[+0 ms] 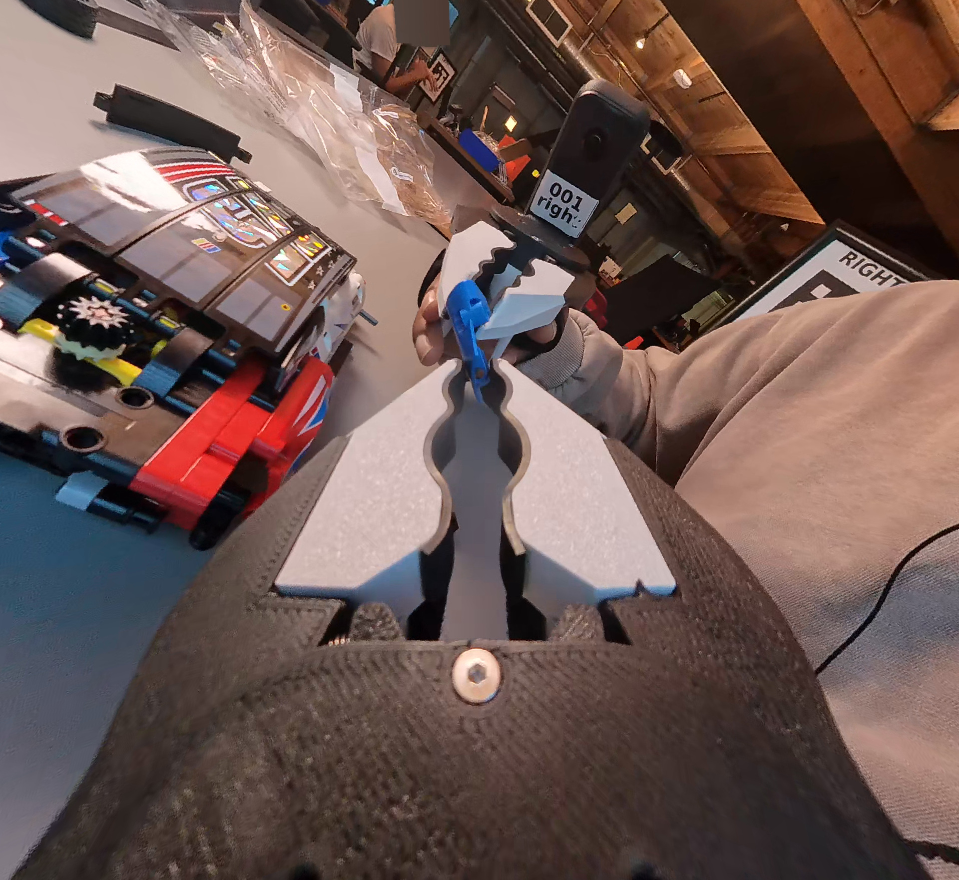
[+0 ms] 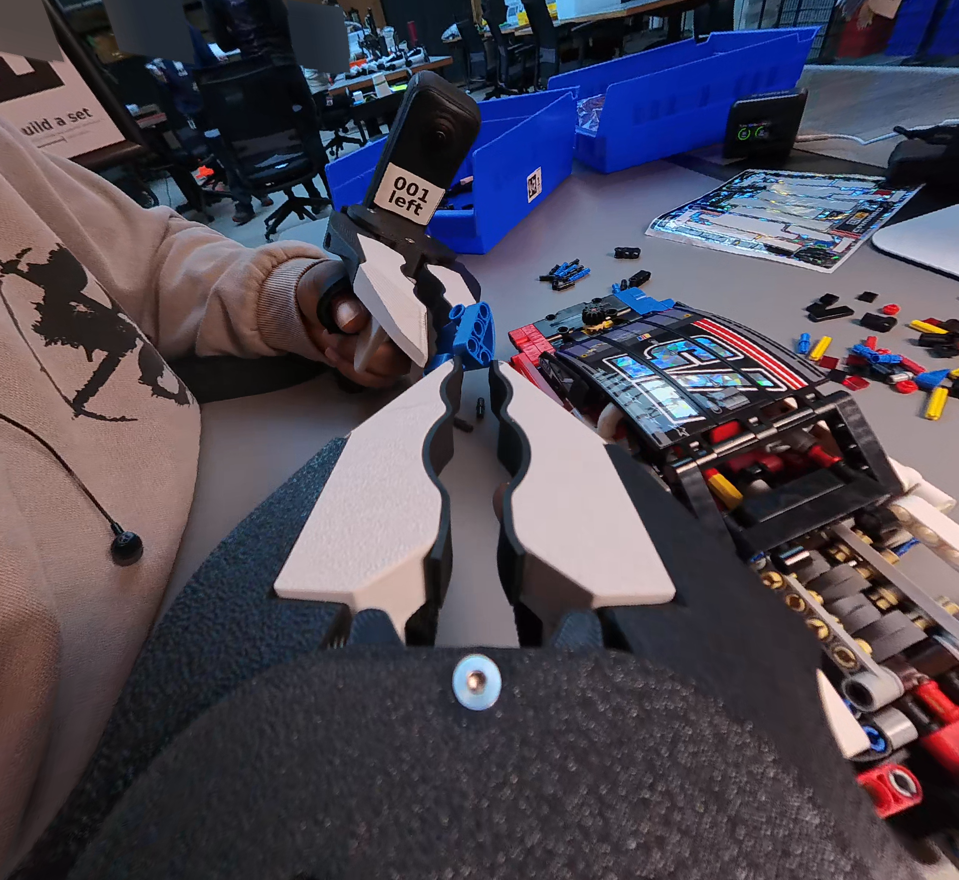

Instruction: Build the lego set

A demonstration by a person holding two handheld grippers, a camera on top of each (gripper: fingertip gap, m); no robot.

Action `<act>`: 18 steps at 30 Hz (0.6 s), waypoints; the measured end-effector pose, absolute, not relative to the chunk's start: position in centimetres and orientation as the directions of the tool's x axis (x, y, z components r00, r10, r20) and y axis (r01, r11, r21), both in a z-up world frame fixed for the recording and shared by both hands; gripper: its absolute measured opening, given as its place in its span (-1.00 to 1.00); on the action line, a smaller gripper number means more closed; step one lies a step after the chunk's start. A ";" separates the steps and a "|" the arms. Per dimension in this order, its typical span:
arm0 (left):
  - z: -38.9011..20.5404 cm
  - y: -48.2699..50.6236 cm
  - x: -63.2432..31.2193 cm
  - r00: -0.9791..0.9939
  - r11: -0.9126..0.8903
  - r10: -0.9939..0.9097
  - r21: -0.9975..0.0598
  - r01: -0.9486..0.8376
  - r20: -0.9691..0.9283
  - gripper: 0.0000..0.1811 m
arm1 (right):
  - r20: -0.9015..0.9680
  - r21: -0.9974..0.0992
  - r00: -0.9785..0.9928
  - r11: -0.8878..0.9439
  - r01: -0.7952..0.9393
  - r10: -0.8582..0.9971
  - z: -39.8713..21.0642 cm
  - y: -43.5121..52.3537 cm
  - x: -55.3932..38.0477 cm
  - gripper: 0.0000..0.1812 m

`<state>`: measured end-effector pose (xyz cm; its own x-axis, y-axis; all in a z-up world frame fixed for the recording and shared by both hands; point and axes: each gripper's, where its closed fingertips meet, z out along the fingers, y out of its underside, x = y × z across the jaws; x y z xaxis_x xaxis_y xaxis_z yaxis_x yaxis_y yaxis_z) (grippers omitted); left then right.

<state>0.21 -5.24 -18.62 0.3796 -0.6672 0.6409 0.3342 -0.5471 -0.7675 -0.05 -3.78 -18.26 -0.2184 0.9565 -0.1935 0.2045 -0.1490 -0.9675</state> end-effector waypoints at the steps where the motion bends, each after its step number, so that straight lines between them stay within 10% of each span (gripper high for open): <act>1: -18.6 -5.3 0.2 0.383 -0.542 -0.672 -0.773 0.330 0.635 -0.93 | -0.194 -0.968 -0.220 -0.150 0.203 0.956 -18.2 -3.8 0.0 -0.92; 18: -17.3 -5.4 -0.1 0.235 -0.584 -0.663 -0.687 0.432 0.711 -0.95 | -0.240 -0.969 -0.227 -0.221 0.106 0.944 -16.5 -3.3 0.5 -0.86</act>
